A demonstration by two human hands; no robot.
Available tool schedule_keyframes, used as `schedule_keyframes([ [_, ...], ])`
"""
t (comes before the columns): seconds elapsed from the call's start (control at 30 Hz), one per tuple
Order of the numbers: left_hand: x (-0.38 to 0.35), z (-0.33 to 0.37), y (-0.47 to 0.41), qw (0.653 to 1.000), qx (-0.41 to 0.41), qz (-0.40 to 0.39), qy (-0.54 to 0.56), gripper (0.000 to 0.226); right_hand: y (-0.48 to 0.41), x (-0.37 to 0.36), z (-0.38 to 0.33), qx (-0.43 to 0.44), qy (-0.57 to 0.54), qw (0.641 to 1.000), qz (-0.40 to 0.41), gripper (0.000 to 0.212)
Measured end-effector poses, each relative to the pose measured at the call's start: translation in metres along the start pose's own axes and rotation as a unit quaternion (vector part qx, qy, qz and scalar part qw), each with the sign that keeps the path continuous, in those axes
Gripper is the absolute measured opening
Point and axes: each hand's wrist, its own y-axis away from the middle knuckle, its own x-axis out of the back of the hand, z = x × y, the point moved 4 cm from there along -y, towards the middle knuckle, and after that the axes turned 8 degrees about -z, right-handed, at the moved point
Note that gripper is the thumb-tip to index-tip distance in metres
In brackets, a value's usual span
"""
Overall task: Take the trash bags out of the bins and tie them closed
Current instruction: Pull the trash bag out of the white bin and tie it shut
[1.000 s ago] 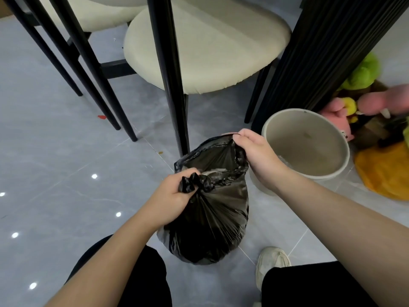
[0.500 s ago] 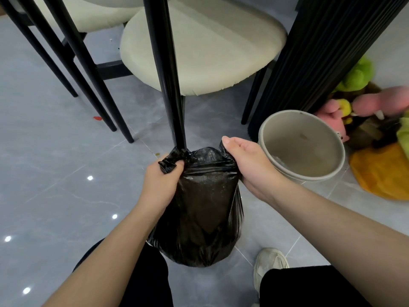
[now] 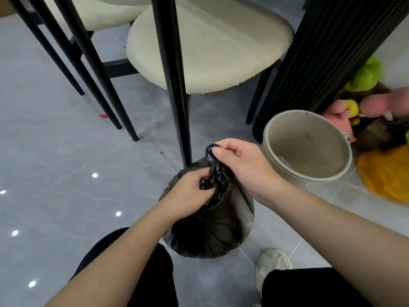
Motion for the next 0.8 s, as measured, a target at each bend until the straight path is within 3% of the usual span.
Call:
schedule_keyframes([
  [0.07,-0.007,0.002,0.002,1.000,0.004,-0.003,-0.016,0.037,0.002,-0.001,-0.002,0.016,0.015,1.000,-0.005,0.012],
  [0.17,-0.010,0.001,0.002,0.998,0.039,0.034,0.035,0.023,0.003,0.004,-0.003,0.013,-0.006,1.000,-0.002,0.014],
  [0.23,-0.006,0.004,0.003,0.994,0.070,0.056,0.065,0.041,0.003,0.007,-0.003,0.007,-0.038,0.999,0.004,0.016],
  [0.27,-0.006,0.005,0.003,0.995,0.058,0.053,0.067,0.045,0.003,0.008,-0.003,0.006,-0.050,0.999,0.009,0.015],
  [0.37,-0.009,0.014,0.005,0.999,-0.009,0.039,0.022,0.024,0.005,0.010,-0.004,0.008,-0.048,0.999,0.012,0.014],
  [0.47,-0.010,0.007,0.000,0.995,-0.032,0.086,-0.038,0.018,0.009,0.009,-0.003,0.010,-0.042,0.999,0.001,0.014],
  [0.53,-0.006,0.004,-0.002,0.992,-0.029,0.112,-0.045,0.018,0.011,0.009,-0.004,0.012,-0.052,0.999,-0.005,0.015],
  [0.63,-0.008,0.008,-0.001,0.996,-0.026,0.084,-0.024,0.037,0.012,0.011,-0.004,0.016,-0.059,0.998,-0.001,0.015],
  [0.73,-0.014,0.009,0.001,0.997,-0.028,0.055,-0.045,0.016,0.012,0.012,-0.005,0.027,-0.044,0.999,-0.002,0.015],
  [0.8,-0.013,0.012,0.002,0.997,-0.031,0.071,-0.028,0.013,0.013,0.014,-0.008,0.038,-0.025,0.999,-0.010,0.014],
])
